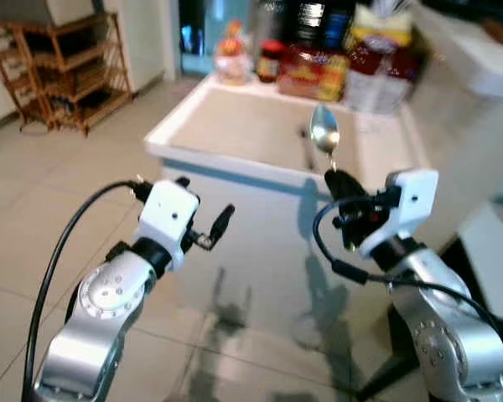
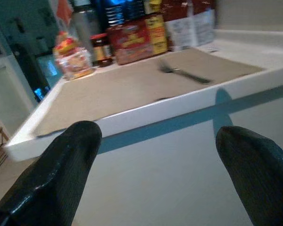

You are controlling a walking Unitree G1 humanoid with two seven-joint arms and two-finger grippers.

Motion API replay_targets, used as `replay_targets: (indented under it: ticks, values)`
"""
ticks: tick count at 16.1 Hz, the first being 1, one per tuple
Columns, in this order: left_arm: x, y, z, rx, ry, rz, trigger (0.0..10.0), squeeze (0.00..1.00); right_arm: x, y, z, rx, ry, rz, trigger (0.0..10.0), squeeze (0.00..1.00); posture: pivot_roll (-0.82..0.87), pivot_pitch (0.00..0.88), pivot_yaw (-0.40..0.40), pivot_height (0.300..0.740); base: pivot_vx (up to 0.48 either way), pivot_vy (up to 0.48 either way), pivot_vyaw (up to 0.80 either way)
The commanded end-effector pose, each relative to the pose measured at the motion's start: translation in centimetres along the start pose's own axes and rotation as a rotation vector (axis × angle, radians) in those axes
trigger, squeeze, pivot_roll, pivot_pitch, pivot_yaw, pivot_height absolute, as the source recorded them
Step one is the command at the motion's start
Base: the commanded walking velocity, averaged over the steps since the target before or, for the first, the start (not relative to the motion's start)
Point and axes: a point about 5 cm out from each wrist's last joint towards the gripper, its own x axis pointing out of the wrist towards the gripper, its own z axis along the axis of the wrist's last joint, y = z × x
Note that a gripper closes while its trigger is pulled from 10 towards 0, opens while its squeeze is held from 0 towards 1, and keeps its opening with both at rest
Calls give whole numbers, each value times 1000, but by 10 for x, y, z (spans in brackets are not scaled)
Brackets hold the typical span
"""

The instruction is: Setting the table

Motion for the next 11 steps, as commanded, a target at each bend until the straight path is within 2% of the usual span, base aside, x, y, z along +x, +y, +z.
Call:
replay_targets:
  ticks: [1,3,8,9,11]
  values:
    - [3,-7,2,4,-15,-31,10000,0,-7,-9,1,-12,8,-19,10000,0,-18,0,-49,740,0,-480,0]
    - [5,-7,2,8,-14,-31,10000,0,-10,-12,-3,-50,47,16,10000,0,-22,0,-46,740,0,-480,0]
    - [7,-9,2,11,-14,-30,10000,0,-16,-22,-4,-69,114,69,10000,0,-27,0,-50,740,0,-480,0]
    - [8,-8,2,10,-16,-26,10000,0,-18,-32,-1,-74,114,36,10000,0,-29,0,-49,740,0,-480,0]
    - [9,-7,2,17,-16,-13,10000,0,-17,-43,4,-86,115,-28,10000,0,-35,0,-46,740,0,-480,0]
